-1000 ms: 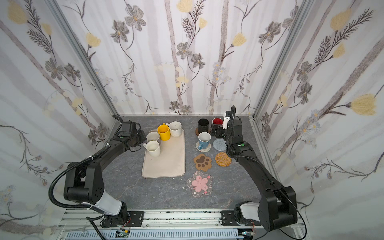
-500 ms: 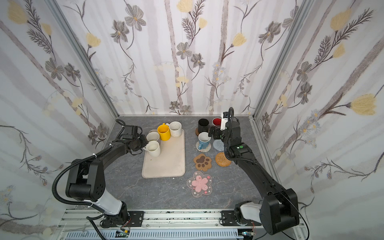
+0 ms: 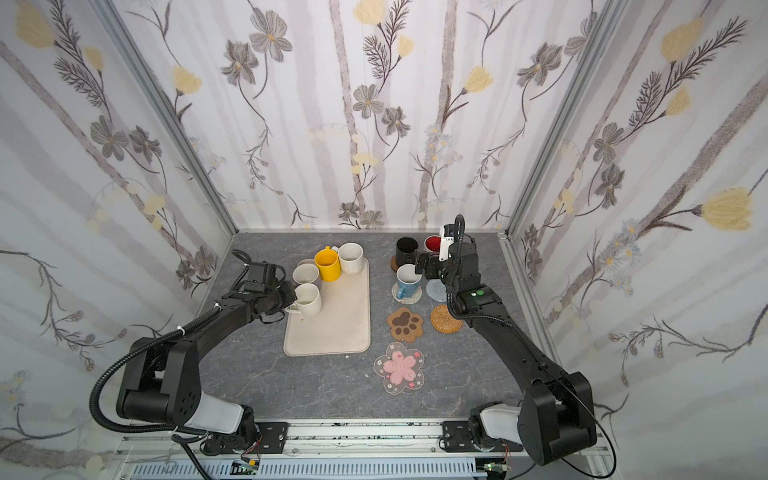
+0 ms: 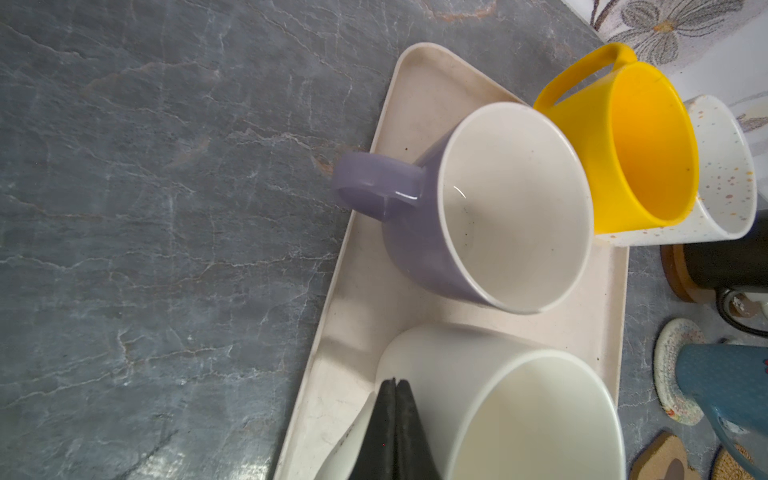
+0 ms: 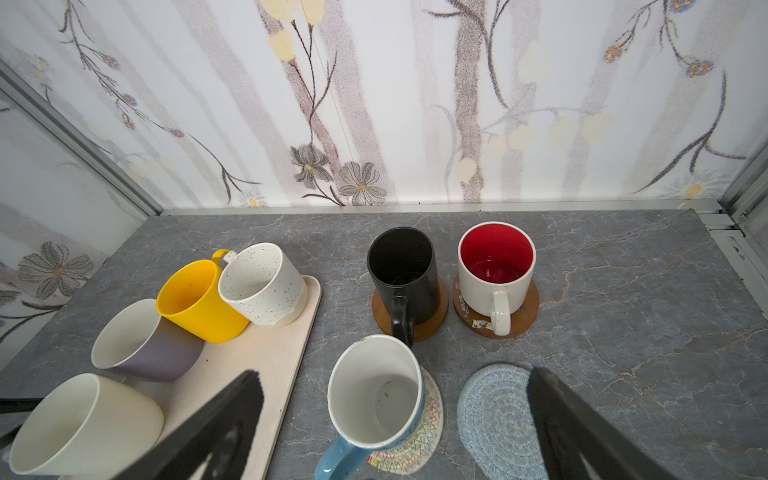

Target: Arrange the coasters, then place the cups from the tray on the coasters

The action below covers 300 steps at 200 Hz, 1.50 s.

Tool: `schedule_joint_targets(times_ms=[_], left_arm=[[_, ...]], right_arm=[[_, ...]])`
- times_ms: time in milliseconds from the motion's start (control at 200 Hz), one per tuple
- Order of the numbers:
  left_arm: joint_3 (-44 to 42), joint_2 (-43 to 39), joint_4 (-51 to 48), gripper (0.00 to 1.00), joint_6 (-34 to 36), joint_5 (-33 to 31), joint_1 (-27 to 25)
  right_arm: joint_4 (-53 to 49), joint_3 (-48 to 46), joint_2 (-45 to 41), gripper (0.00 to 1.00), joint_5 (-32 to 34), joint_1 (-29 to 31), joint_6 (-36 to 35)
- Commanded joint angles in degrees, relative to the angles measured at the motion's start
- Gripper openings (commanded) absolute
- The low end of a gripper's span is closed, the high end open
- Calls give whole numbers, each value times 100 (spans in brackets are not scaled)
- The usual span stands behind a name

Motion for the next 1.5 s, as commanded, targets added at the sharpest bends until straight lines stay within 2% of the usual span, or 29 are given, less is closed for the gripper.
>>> schedule_joint_targets(times_ms=[0,265,530,654,744,854,1224,1494], left_arm=[[-135,-172,-3,3,-112,-61,-69],[-507,-576,-3,4,-204,-61,-206],[-509,-1080,-285,31,22,216,-214],[-401,-1147,-524,43,304,566,-218],[-319,-1103,-759,49,535,768,-232],[-267,-1083,-1057,53,799,616,-275],[-228,-1027,-1320,54,1463,321,-333],[-50,-623,-1330,49,1641,99,-567]], right_arm=[[214,-2,43,100,-69,17,19],[218,-2,85,100,-88,76,15],[196,14,96,100,-95,94,-3],[204,14,96,100,-89,98,-27],[214,0,87,100,-87,111,-38],[235,-11,87,100,-83,112,-56],[314,-37,130,100,-100,135,-82],[345,-55,143,100,-74,136,-98]])
